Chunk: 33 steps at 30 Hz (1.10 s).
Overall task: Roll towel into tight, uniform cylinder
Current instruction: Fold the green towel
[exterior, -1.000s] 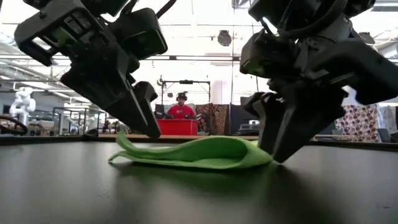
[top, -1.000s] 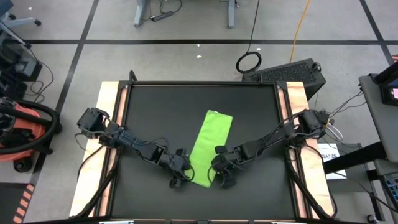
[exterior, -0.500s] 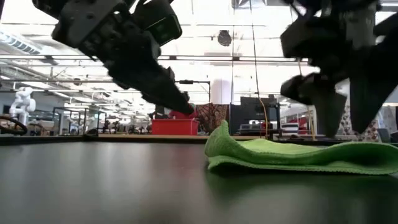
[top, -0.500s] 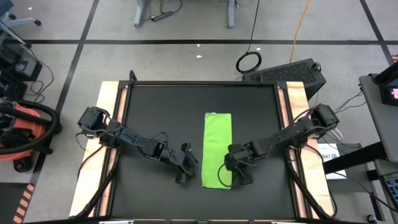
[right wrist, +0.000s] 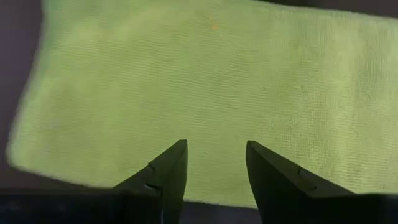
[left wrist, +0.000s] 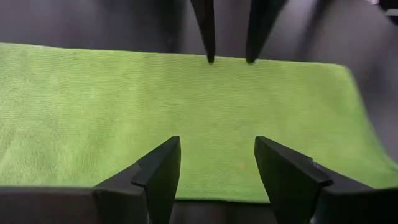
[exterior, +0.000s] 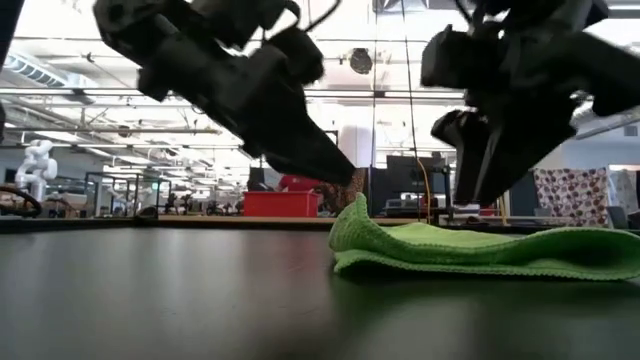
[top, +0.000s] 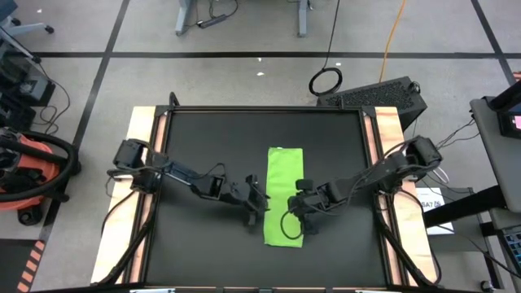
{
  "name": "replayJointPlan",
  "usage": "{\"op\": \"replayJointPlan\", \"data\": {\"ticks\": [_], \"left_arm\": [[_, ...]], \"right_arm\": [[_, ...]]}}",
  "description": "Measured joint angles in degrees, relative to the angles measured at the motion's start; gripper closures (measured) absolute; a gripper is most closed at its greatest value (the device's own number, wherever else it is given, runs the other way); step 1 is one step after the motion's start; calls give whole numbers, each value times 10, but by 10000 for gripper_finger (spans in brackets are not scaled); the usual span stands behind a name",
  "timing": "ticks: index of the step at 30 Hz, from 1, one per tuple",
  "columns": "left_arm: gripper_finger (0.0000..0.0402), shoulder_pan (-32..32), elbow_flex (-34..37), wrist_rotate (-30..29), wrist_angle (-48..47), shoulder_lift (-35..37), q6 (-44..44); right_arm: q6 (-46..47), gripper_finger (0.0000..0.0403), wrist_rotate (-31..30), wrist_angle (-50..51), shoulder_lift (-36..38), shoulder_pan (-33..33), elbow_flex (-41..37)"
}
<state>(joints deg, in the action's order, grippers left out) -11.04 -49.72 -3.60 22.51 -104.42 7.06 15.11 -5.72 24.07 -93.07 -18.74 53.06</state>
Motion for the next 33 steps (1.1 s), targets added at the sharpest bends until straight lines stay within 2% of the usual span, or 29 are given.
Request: {"op": "replayJointPlan", "data": {"ticks": [5,10,16,24,33], "left_arm": [[189,11,-71,-4,-102,-55,-30],[189,11,-137,-25,-177,-87,-72],[189,21,-168,-25,-231,-110,-85],[189,36,-168,-9,-260,-108,-60],[189,39,-169,-7,-311,-106,-33]], "right_arm": [[1,236,-2,1,-28,2,0],[5,197,-15,-3,-31,2,0],[7,157,-34,-23,-31,7,-15],[-15,161,-2,-130,-30,41,-78],[-96,171,4,-173,-31,88,-83]]}}
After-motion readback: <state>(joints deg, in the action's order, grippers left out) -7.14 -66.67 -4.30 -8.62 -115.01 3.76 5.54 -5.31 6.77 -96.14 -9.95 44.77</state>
